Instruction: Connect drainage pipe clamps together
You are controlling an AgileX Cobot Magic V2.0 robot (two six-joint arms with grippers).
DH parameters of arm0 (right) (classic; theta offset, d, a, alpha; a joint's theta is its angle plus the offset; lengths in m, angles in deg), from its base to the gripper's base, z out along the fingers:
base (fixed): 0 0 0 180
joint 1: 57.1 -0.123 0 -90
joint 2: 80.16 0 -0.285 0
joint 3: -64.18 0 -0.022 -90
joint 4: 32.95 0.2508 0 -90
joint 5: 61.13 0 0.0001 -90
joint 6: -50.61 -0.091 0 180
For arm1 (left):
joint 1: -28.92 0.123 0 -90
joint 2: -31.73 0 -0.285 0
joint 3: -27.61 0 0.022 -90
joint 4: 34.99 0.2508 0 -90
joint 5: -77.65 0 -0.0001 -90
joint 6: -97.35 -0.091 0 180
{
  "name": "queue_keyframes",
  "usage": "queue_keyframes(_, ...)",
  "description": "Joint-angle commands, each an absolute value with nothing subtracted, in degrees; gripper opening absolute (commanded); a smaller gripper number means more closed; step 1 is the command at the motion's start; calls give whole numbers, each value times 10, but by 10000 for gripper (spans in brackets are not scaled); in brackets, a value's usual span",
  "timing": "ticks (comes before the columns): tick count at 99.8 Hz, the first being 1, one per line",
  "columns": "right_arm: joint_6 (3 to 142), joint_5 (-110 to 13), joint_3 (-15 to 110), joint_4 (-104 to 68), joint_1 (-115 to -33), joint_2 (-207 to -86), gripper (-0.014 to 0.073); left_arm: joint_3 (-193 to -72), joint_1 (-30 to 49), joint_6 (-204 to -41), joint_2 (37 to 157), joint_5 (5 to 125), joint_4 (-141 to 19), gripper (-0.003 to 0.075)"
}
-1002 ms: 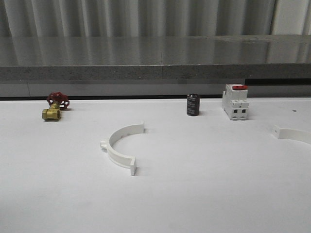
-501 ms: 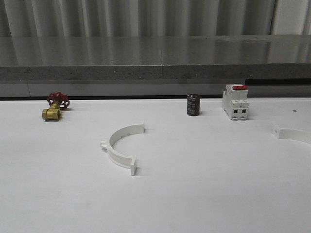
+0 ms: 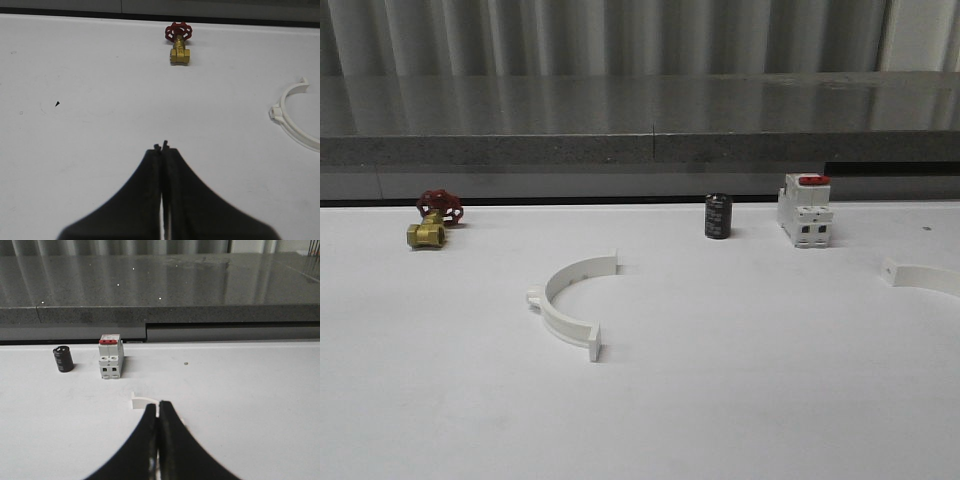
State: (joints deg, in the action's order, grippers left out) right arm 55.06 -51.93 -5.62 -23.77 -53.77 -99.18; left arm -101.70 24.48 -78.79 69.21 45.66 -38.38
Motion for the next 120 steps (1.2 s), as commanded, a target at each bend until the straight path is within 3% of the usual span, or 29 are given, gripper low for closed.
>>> queue_keyframes(1,552,-518,16,-236,-537,-1063,-67,-1034,246,-786,693,495,-390,-20)
queue_keyframes(27,552,-307,195,-234,-537,-1279,-67,-1034,246,-786,693,495,-390,-20)
queue_keyframes(55,552,-301,253,-234,-537,-1422,-53,-1034,246,-786,693,495,-390,-20)
queue_keyframes(67,552,-294,253,-232,-537,-1448,119,-1034,246,-786,693,495,-390,-20)
queue_keyframes(79,552,-303,253,-232,-537,-1452,414,-1034,246,-786,693,495,-390,-20)
queue_keyframes(88,552,-304,253,-232,-537,-1452,563,-1034,246,-786,693,495,-390,-20)
queue_keyframes(94,552,-309,253,-232,-537,-1452,597,-1034,246,-786,693,495,-390,-20)
queue_keyframes(120,540,-300,268,-216,-527,-1493,591,-1034,246,-786,693,495,-390,-20)
